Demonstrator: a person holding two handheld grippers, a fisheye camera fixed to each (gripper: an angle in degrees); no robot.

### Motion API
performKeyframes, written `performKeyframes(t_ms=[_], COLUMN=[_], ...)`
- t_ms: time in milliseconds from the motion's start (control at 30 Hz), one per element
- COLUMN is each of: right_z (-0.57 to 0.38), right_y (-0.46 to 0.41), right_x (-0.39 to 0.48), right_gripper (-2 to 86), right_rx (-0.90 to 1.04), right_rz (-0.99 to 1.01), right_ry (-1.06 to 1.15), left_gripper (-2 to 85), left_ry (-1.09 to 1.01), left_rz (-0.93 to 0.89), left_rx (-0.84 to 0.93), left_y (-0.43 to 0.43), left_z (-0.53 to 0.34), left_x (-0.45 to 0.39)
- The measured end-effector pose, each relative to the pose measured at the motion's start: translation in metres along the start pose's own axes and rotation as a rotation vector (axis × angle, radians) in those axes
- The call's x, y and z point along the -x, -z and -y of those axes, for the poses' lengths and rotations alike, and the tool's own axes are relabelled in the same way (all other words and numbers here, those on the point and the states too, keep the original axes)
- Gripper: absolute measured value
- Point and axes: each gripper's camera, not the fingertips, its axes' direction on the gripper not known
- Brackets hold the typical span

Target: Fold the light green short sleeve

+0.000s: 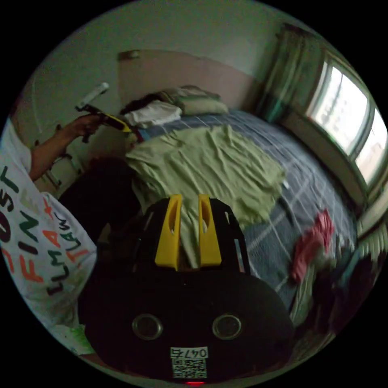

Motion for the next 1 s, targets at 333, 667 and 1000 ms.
performKeyframes(t_ms=[333,667,1000], right_z=[0.171,0.187,0.191], right_y=[-0.151,-0.201,-0.204], right_x=[0.223,0.324,0.357], right_gripper=[5.0,2.7,3.1], right_rx=[-0.041,0.055,0.021], right_rz=[0.177,-0.048,-0.104], right_ry=[0.407,0.620,0.646], left_gripper=[10.7,10.6,10.7], left_ry=[0.043,0.051,-0.018], left_rz=[-0.060,-0.170,-0.113], left_rx=[-0.043,0.022,0.005], left_y=[0.053,0.052,0.051], left_z=[0.070,0.135,0.271], left_x=[0.047,0.053,0.009])
